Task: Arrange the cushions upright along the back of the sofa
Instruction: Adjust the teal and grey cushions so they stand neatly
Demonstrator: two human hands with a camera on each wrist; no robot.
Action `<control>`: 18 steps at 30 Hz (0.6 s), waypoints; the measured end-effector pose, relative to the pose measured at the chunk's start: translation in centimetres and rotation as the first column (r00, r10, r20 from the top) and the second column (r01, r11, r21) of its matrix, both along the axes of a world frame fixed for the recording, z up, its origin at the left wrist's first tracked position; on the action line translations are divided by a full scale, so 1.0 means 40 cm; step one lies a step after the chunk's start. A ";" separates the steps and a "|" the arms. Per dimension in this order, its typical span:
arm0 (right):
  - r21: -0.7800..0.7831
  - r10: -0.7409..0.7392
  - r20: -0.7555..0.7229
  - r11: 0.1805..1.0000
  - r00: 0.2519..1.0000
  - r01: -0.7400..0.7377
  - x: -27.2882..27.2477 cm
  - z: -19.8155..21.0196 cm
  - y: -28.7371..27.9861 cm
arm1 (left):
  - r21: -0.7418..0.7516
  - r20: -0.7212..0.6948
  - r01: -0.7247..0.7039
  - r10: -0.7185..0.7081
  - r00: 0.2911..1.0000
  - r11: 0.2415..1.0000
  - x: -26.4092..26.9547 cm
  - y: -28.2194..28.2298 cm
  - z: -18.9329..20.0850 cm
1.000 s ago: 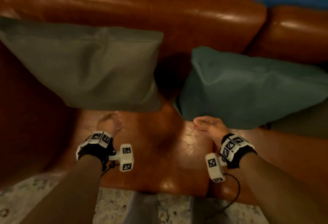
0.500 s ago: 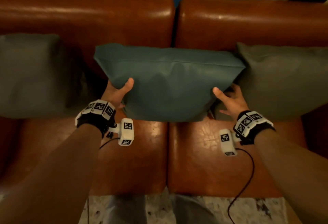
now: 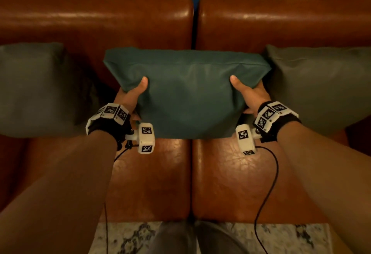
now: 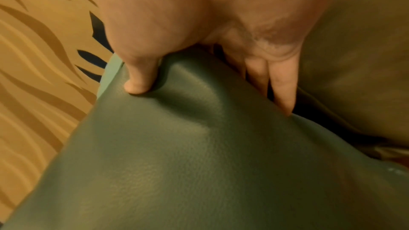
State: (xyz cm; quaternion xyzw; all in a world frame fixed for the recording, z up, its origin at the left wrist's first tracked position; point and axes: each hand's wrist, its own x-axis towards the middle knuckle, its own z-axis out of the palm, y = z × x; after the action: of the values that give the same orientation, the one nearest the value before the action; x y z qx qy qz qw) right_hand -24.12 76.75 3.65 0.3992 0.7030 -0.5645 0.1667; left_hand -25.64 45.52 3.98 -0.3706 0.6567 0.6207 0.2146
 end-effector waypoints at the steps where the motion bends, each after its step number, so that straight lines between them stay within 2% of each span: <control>1: -0.005 -0.012 -0.011 1.000 1.000 0.012 0.006 -0.006 -0.004 | 0.005 0.001 0.005 -0.005 1.000 1.000 0.004 -0.001 -0.001; 7: 0.021 -0.056 -0.066 0.998 0.996 0.057 0.014 -0.054 -0.007 | 0.026 0.001 0.021 -0.021 1.000 0.999 0.013 -0.006 -0.019; 10: 0.017 -0.053 -0.065 0.998 0.996 0.054 0.015 -0.044 -0.006 | 0.046 -0.005 0.019 -0.019 1.000 0.999 0.014 -0.022 -0.033; 13: 0.074 -0.073 -0.103 0.994 0.992 0.081 0.044 -0.051 0.004 | 0.103 -0.063 0.010 -0.004 0.998 0.995 0.044 -0.040 -0.038; 15: 0.130 -0.107 -0.127 0.984 0.986 0.124 0.088 -0.069 0.013 | 0.112 -0.081 -0.062 0.072 0.994 0.992 0.083 -0.063 -0.058; 17: 0.154 -0.148 -0.122 0.974 0.981 0.166 0.151 -0.098 0.022 | 0.110 -0.033 -0.162 0.167 0.985 0.981 0.138 -0.089 -0.079; 18: 0.159 -0.152 -0.106 0.973 0.983 0.168 0.185 -0.123 0.028 | 0.088 0.004 -0.171 0.171 0.985 0.981 0.162 -0.099 -0.091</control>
State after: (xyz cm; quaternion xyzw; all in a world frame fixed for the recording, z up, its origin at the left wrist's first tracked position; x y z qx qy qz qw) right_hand -16.73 77.88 -1.27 0.4405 0.7204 -0.5331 0.0534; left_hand -19.18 41.55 0.33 -0.4145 0.5948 0.6661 0.1754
